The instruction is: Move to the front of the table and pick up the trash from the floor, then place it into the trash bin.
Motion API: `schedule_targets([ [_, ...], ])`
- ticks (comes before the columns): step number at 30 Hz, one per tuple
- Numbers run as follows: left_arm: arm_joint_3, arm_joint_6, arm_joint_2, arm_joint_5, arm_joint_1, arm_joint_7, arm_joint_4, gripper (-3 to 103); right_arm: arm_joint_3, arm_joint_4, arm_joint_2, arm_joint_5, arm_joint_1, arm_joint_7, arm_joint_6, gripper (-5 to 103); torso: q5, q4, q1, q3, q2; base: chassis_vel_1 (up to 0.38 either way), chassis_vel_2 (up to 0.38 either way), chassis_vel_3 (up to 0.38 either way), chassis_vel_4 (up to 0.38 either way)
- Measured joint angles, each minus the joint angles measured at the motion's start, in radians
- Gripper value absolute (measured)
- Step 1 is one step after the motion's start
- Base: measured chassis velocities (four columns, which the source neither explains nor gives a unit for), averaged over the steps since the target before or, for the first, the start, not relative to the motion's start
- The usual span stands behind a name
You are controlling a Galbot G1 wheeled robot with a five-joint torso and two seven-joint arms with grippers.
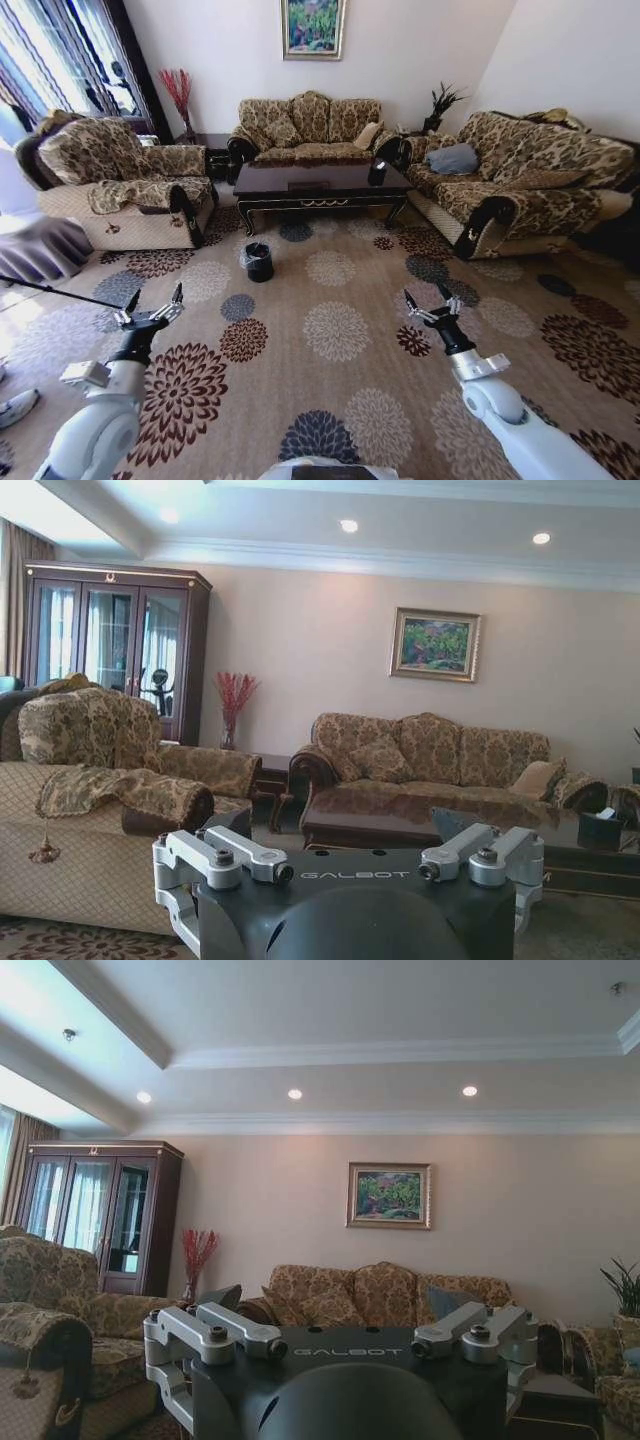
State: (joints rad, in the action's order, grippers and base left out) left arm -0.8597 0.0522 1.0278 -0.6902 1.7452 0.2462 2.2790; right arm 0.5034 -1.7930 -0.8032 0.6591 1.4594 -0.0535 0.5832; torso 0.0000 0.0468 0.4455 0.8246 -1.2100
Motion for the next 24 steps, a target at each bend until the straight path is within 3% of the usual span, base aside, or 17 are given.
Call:
schedule_targets([
  [13, -0.017, -0.003, 0.003, 0.017, 0.027, -0.007, 0.012, 100, 0.014, -0.024, 0.021, 0.005, 0.002, 0.008, -0.005, 100, 0.0001, 0.0001, -0.002, -0.003, 0.005, 0.000, 0.000, 0.000, 0.000],
  [19, -0.064, -0.057, -0.026, -0.035, 0.019, 0.017, 0.017, 100, 0.035, -0.053, 0.071, -0.013, -0.009, 0.125, -0.074, 100, 0.0002, 0.0000, -0.004, -0.005, 0.008, 0.000, 0.000, 0.000, 0.000],
  [20, -0.084, -0.094, -0.034, -0.060, 0.013, 0.034, 0.021, 100, 0.055, -0.073, 0.089, -0.023, -0.003, 0.190, -0.137, 100, -0.0002, 0.0000, -0.004, -0.005, 0.009, 0.000, 0.000, 0.000, 0.000],
  [22, -0.106, -0.149, -0.038, -0.090, 0.003, 0.058, 0.025, 100, 0.080, -0.099, 0.103, -0.014, 0.010, 0.243, -0.197, 100, 0.0000, 0.0001, -0.004, -0.005, 0.010, 0.000, 0.000, 0.000, 0.000],
  [24, -0.112, -0.170, -0.039, -0.097, 0.000, 0.065, 0.025, 100, 0.092, -0.109, 0.107, -0.013, 0.016, 0.255, -0.216, 100, 0.0000, 0.0001, -0.004, -0.006, 0.010, 0.000, 0.000, 0.000, 0.000],
])
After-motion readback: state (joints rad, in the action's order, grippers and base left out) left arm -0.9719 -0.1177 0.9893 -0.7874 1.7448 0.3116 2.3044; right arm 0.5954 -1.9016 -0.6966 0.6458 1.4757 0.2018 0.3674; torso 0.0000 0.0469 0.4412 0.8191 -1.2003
